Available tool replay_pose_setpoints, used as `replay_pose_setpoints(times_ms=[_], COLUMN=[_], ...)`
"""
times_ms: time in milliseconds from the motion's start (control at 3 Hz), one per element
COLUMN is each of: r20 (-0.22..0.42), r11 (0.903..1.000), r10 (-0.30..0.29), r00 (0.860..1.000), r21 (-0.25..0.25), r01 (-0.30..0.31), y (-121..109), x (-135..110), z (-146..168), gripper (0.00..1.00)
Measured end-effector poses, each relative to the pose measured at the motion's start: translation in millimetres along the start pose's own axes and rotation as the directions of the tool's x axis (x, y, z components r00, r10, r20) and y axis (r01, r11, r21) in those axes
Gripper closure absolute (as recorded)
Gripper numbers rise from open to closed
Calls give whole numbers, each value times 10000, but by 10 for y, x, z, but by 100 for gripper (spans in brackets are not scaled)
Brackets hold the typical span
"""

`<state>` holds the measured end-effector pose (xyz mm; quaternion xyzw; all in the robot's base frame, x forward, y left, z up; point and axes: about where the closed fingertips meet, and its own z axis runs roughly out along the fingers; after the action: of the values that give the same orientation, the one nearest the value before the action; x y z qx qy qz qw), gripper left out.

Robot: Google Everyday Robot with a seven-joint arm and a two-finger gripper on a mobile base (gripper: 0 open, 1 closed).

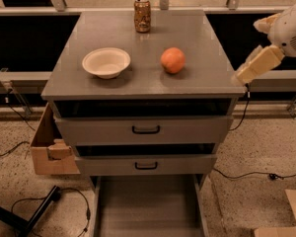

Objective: Place orange into bottom drawer

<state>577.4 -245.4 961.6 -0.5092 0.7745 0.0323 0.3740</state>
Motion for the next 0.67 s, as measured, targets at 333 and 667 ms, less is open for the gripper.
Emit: replay_pose_setpoints(times_ms=[333, 667], r20=[1707, 1907], r11=[9939, 9929], r10=[690, 727], r00=[9829, 9789], r21=[731, 787], r01=[-825, -891], y=[-640, -728], x=[-153, -172], z=[291, 339], gripper=[0, 0])
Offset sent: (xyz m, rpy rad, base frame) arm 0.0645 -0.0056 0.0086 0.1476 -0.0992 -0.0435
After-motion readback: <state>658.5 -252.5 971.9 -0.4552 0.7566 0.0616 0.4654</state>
